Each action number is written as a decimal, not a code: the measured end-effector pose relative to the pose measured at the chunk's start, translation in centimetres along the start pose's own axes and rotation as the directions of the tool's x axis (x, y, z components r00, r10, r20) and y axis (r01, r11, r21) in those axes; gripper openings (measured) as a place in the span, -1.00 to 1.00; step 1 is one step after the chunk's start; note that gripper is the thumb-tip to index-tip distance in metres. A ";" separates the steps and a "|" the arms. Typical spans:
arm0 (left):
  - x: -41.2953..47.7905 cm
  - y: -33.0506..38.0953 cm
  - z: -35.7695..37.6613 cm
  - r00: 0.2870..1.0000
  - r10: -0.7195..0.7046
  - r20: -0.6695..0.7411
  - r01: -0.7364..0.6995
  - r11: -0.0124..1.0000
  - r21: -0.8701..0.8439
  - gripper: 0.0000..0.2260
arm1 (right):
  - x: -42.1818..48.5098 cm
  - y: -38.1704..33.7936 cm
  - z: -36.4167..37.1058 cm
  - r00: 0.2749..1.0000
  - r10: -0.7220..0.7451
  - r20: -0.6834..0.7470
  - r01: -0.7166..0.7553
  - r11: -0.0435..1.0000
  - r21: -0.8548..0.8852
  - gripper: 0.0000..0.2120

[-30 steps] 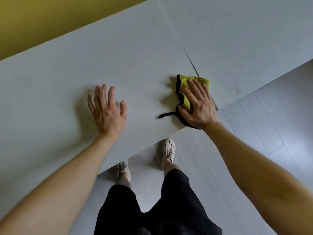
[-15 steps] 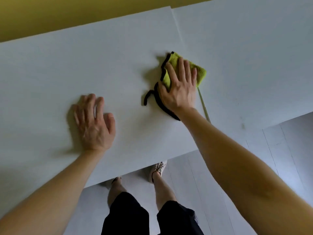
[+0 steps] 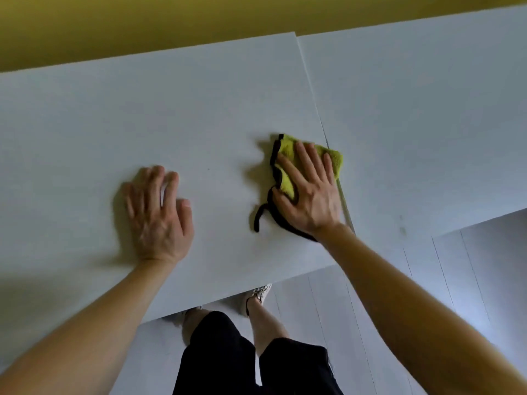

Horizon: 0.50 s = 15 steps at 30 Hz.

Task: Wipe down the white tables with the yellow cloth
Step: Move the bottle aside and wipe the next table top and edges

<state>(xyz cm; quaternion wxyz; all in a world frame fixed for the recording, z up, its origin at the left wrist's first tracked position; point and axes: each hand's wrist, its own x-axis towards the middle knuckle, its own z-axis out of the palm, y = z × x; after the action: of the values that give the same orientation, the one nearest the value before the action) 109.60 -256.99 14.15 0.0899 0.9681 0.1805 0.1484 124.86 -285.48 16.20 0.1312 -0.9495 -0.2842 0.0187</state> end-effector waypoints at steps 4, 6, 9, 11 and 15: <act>-0.2 0.1 0.1 1.000 -0.002 0.003 0.002 1.000 -0.009 -0.56 | 6.0 2.0 0.1 0.985 0.145 -0.090 -0.146 0.989 -0.011 -0.34; -0.1 0.0 0.0 1.000 -0.014 0.000 0.014 1.000 -0.023 -0.56 | 3.4 -0.2 0.3 0.978 0.175 -0.117 -0.171 0.984 0.043 -0.33; 0.0 -0.1 -0.2 1.000 -0.018 -0.013 0.017 1.000 -0.027 -0.57 | -5.3 -5.7 1.1 1.000 -0.016 -0.004 0.016 0.993 0.116 -0.30; -0.1 -0.2 0.0 1.000 -0.007 -0.004 0.007 0.999 -0.031 -0.56 | -7.9 -5.7 1.1 0.941 -0.318 0.115 0.305 0.945 0.117 -0.26; 0.0 0.0 0.3 1.000 -0.002 0.016 0.002 1.000 -0.016 -0.56 | 1.5 1.3 0.4 0.861 -0.495 0.117 0.492 0.869 0.049 -0.27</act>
<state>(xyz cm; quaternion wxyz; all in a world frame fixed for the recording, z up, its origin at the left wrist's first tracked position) 109.73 -257.04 13.88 0.0992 0.9683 0.1797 0.1421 126.74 -285.60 15.59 0.1216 -0.8409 -0.5252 0.0467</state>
